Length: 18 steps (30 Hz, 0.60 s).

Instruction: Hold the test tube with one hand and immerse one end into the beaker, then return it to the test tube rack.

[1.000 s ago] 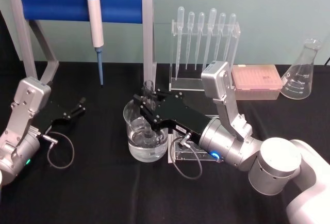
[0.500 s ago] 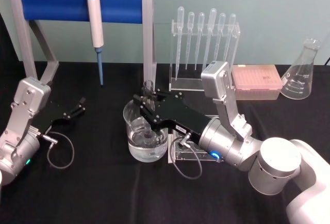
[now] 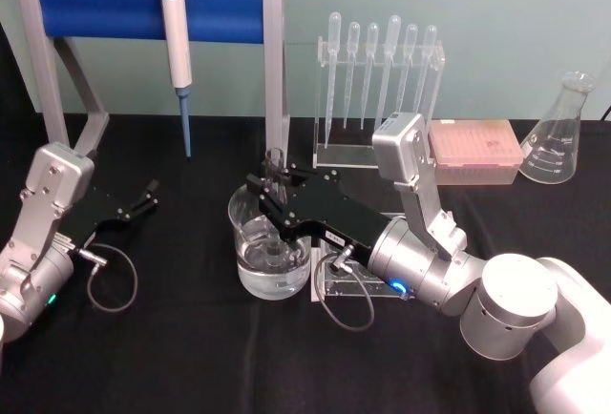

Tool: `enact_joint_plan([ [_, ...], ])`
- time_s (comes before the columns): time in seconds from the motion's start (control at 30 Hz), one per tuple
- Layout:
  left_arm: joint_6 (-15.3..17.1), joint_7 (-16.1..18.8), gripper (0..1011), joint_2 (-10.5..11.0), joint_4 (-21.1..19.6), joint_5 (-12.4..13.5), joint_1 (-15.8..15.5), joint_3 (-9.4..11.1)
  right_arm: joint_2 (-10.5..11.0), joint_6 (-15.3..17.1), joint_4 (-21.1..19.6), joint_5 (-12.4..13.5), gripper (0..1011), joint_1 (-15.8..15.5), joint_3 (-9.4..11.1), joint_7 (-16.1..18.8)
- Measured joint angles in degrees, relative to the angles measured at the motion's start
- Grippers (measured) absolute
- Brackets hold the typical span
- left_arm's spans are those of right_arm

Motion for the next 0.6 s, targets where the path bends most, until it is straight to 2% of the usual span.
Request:
enact_joint_plan([
  [0.6,0.0,0.0,1000,0.0,0.0,0.0,0.0,0.0,0.0,0.0,0.0,0.0,224,0.0,0.0,0.0],
])
